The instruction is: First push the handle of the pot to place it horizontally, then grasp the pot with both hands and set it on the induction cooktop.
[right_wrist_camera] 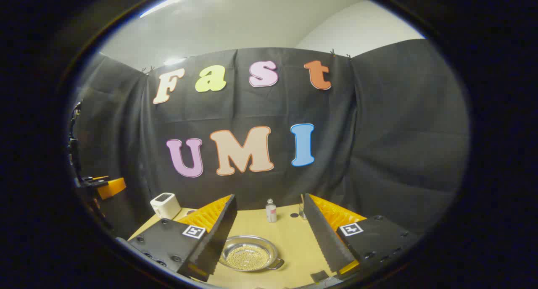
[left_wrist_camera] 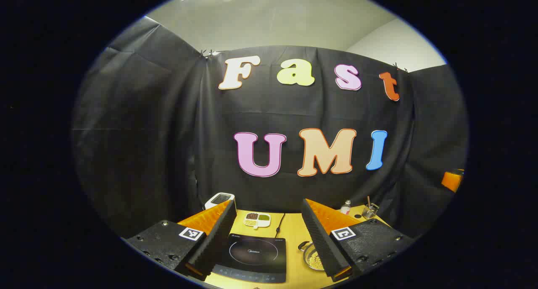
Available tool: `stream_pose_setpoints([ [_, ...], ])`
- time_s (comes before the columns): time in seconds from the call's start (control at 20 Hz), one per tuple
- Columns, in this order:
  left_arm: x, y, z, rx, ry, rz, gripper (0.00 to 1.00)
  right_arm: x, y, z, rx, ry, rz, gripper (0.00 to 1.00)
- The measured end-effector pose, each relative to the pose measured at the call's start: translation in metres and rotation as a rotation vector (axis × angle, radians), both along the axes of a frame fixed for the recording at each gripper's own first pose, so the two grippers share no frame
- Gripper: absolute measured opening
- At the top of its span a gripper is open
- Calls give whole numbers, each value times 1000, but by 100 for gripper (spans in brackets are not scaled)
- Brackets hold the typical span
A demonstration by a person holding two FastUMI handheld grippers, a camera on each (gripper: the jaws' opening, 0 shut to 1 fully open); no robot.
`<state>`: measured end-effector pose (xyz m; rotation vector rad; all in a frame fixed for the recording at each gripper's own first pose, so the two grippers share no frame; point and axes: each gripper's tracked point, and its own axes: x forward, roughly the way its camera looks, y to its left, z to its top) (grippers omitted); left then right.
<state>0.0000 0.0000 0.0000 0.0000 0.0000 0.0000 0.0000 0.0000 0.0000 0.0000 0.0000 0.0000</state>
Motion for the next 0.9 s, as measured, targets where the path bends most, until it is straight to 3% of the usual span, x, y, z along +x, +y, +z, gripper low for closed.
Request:
stream_pose_setpoints([
  [0.4,15,21,6,35,-20,10,92,6,4,-4,-7,16,-57,93],
  [0.9,29,14,-16,22,26,-59,92,0,25,-11,-35,50,-67,93],
])
